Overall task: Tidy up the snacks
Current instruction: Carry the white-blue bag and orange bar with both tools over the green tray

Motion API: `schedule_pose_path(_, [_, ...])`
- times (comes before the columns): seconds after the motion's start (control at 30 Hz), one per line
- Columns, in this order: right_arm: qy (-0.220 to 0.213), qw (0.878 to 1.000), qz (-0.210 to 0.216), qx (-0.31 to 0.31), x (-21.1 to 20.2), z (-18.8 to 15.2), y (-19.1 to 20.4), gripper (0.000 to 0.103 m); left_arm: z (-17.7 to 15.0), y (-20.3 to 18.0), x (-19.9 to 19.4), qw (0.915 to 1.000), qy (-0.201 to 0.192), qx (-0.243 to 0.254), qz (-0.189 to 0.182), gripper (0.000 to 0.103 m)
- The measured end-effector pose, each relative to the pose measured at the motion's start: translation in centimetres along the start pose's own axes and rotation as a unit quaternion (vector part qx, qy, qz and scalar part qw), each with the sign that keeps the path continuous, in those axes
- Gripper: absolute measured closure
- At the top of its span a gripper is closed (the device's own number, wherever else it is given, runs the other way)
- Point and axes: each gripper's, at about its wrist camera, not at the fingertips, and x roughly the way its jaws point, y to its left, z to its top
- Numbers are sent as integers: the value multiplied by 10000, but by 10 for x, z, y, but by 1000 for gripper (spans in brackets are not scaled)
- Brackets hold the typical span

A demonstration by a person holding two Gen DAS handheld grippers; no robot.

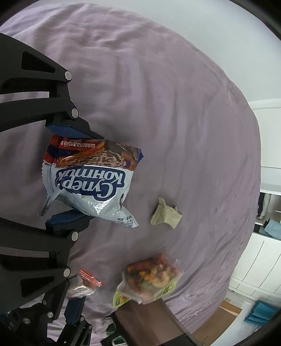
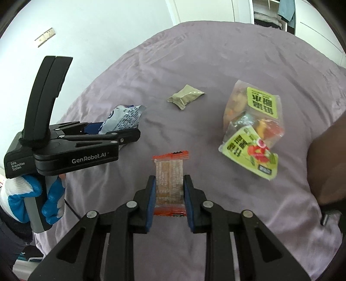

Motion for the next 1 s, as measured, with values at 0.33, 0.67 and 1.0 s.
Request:
schedule_pose_path(0.33, [-160, 9997, -157, 59, -59, -35, 12, 91, -30, -25, -48, 9999, -142, -56, -57, 52])
schedule_pose_path(0.67, [-348, 9986, -321, 227, -123, -93, 17, 91, -73, -53, -104, 9994, -325, 10, -153, 52])
schedule_pose_path(1.0, [-629, 9959, -552, 353, -179, -150, 8, 91, -111, -91, -147, 9982, -473, 254, -255, 52])
